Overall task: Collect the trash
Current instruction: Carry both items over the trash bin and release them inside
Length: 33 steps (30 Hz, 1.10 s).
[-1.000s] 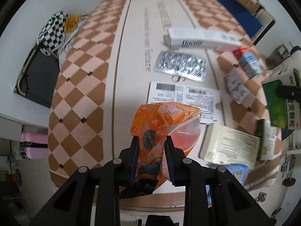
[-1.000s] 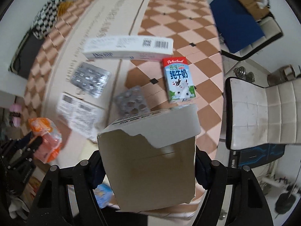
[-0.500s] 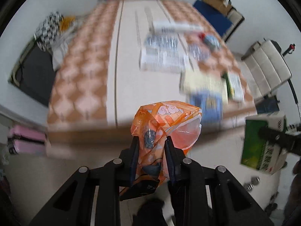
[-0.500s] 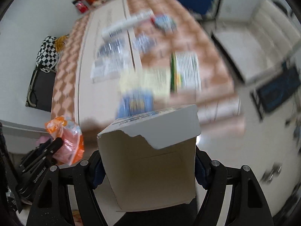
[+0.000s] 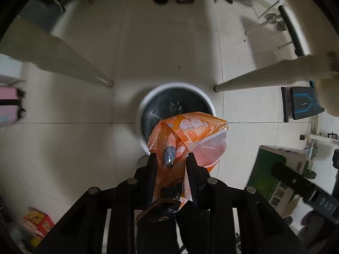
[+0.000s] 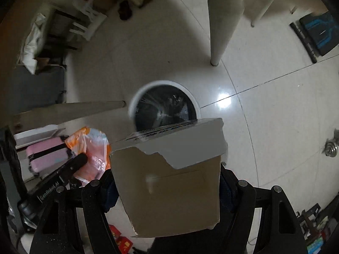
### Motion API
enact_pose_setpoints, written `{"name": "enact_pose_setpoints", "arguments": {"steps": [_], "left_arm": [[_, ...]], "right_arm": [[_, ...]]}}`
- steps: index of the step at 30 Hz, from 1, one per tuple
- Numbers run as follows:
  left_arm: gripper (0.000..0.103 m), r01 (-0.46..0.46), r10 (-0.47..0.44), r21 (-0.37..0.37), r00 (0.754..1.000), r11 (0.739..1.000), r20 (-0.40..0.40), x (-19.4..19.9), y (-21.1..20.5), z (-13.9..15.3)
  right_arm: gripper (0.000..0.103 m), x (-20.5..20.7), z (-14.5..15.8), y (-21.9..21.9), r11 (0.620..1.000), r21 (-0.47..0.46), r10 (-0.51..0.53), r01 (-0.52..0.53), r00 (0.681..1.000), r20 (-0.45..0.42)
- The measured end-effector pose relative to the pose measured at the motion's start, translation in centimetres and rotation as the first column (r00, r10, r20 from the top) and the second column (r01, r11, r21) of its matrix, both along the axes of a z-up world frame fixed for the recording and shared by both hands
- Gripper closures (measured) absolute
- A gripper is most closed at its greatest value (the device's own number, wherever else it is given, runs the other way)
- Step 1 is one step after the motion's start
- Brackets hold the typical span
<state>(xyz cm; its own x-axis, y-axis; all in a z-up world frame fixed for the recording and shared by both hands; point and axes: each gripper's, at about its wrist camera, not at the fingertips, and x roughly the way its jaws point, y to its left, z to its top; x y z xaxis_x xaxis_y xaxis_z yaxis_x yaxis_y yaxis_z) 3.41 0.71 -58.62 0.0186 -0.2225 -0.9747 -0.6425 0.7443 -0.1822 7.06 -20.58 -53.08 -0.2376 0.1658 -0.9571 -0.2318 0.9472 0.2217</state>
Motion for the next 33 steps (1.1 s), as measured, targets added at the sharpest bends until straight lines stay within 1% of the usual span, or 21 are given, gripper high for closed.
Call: {"name": "enact_pose_setpoints", "arguments": {"steps": [1,4,5,6,7,9,10,11,12,13,15,17,19,22,24,26,27,29,30,31,33], "left_arm": [[0.076,0.004,-0.005,-0.017,1.000,1.000,-0.014,0.7,0.1,-2.5],[0.074,-0.009,0.008,-0.056,1.000,0.998,-0.026,1.4,0.3,-7.0],[0.065,-0.020,0.018,-0.063,0.999,0.998,-0.033,1.3,0.3,-8.3],[0.049,-0.035,0.032,-0.071,0.999,0.997,-0.036,1.5,0.5,-9.3],[0.043,-0.049,0.046,-0.077,0.998,0.996,-0.031,1.4,0.6,-10.1],[0.024,-0.067,0.066,-0.066,0.998,0.996,-0.024,0.6,0.5,-10.8],[0.020,-0.073,0.072,-0.057,0.997,0.996,-0.030,0.6,0.5,-11.1],[0.010,-0.075,0.073,-0.051,0.997,0.996,-0.036,0.5,0.4,-11.3],[0.005,-0.074,0.073,-0.036,0.997,0.997,-0.038,0.1,0.4,-11.6],[0.004,-0.069,0.068,-0.010,0.997,0.998,-0.039,-0.1,0.5,-11.6],[0.004,-0.049,0.053,0.057,0.997,0.997,-0.058,-1.4,0.4,-10.8],[0.004,-0.040,0.049,0.115,0.996,0.993,-0.074,-1.9,0.0,-10.1],[0.004,-0.033,0.049,0.167,0.995,0.985,-0.090,-2.1,-0.8,-9.0],[0.004,-0.024,0.047,0.215,0.993,0.976,-0.104,-2.6,-1.8,-7.1],[0.004,-0.016,0.042,0.230,0.993,0.973,-0.107,-3.7,-1.9,-5.1],[0.004,-0.013,0.039,0.235,0.994,0.972,-0.106,-3.7,-2.6,-3.2],[0.004,-0.010,0.036,0.239,0.994,0.971,-0.105,-4.3,-2.2,-2.2],[0.004,-0.006,0.031,0.248,0.995,0.969,-0.097,-4.6,-2.7,0.3],[0.004,-0.002,0.026,0.253,0.995,0.967,-0.093,-5.0,-2.1,1.3],[0.004,-0.001,0.024,0.259,0.996,0.966,-0.087,-4.9,-2.3,3.0],[0.004,-0.003,0.025,0.268,0.997,0.964,-0.079,-5.7,-2.1,3.9]], "right_arm": [[0.026,-0.1,-1.9,0.2,1.000,-0.003,-0.002,0.002,1.000,-0.001],[0.025,-0.2,-6.6,0.5,1.000,0.003,-0.016,0.016,1.000,-0.005],[0.025,0.0,-7.9,0.5,1.000,0.005,-0.016,0.016,1.000,-0.007],[0.024,0.4,-8.9,0.7,1.000,0.010,-0.014,0.014,1.000,-0.007],[0.023,0.3,-10.2,1.1,1.000,0.014,-0.009,0.009,1.000,-0.005],[0.021,0.5,-12.2,1.2,0.999,0.034,0.001,-0.001,1.000,-0.001],[0.020,0.8,-12.9,1.0,0.999,0.041,0.003,-0.003,1.000,0.000],[0.019,0.8,-13.8,1.0,0.999,0.048,0.005,-0.005,1.000,-0.006],[0.016,1.3,-14.8,0.8,0.998,0.057,0.006,-0.005,1.000,-0.014],[0.008,1.1,-15.5,0.8,0.998,0.067,0.005,-0.003,1.000,-0.025],[0.000,1.3,-15.8,0.8,0.997,0.073,0.009,-0.007,1.000,-0.025],[0.000,1.4,-15.8,0.7,0.997,0.066,0.035,-0.035,0.999,-0.005],[0.000,1.0,-14.9,1.1,0.996,0.033,0.080,-0.081,0.997,0.019],[0.000,0.4,-12.8,1.2,0.986,-0.049,0.161,-0.158,0.985,0.063],[0.000,-0.3,-10.8,1.3,0.976,-0.095,0.203,-0.196,0.976,0.079],[0.000,-0.7,-8.8,1.4,0.969,-0.115,0.231,-0.220,0.969,0.089],[0.000,-0.8,-7.6,1.4,0.964,-0.130,0.246,-0.233,0.965,0.094],[0.000,-1.2,-5.6,1.3,0.960,-0.142,0.259,-0.243,0.960,0.106],[0.000,-1.4,-4.1,1.3,0.958,-0.149,0.263,-0.245,0.958,0.114],[0.000,-1.6,-2.9,1.4,0.957,-0.152,0.265,-0.246,0.957,0.121],[0.000,-2.0,-0.4,1.4,0.958,-0.154,0.264,-0.243,0.955,0.133]]}}
